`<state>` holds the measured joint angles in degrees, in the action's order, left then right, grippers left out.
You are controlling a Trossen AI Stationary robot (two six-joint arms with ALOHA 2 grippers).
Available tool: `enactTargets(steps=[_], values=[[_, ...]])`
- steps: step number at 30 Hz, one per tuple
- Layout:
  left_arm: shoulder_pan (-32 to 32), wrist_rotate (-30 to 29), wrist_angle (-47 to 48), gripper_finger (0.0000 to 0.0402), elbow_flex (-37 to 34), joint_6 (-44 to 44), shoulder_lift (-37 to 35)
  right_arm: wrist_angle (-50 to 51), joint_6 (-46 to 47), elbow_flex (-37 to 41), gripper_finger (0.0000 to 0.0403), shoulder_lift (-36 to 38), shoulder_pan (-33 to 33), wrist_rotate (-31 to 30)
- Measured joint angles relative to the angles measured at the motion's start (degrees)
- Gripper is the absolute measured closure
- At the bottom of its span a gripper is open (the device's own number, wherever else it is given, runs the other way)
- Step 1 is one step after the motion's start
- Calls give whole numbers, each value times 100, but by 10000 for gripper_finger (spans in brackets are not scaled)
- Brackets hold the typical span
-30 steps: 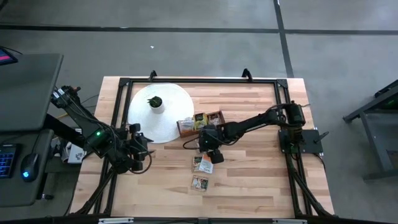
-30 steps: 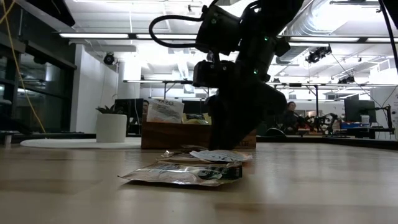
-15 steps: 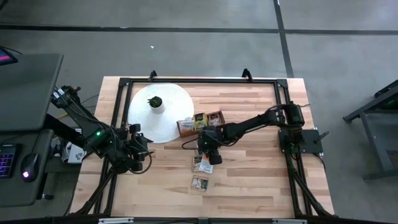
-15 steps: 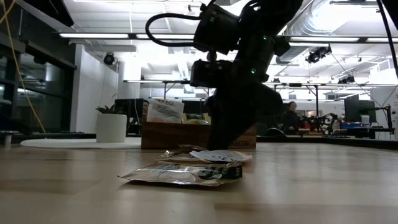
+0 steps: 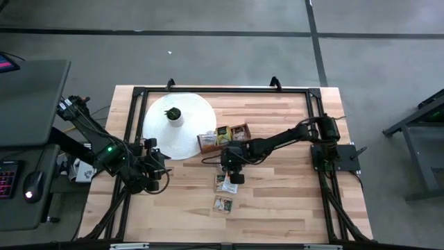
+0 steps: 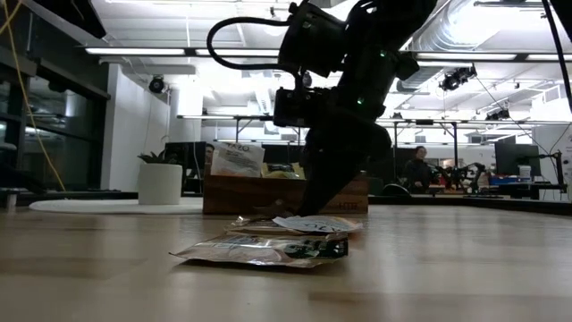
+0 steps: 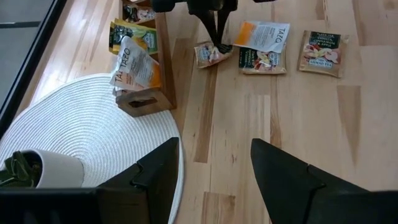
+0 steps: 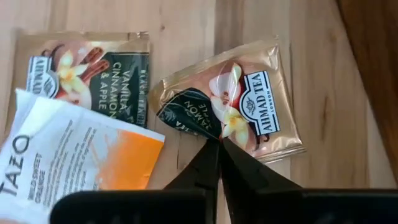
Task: Pick & Place Tea
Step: Put the brown tea bag into the right section of the wooden organizer
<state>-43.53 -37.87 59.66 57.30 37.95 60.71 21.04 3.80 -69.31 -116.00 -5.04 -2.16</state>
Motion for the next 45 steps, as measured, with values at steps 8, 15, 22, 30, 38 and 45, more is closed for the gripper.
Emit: enactTargets(steps=[8,15,22,30,38,45], values=[[-1,-2,0,206,0,-19,2,212,963,49,401,440,-120,-276],[0,-16,-7,206,0,-61,2,139,1813,33,402,1007,-295,-172],[0,-148,-243,206,0,-341,2,-287,3047,20,403,1531,-323,1277],[71,-403,-1800,206,0,-2650,98,-709,3864,14,403,1689,-170,3563],[760,1054,-3435,206,0,-4271,674,-1319,4569,12,403,1691,-131,4537],[1210,1802,-4438,206,0,-4531,1251,-1387,4684,10,402,1691,-175,4504]])
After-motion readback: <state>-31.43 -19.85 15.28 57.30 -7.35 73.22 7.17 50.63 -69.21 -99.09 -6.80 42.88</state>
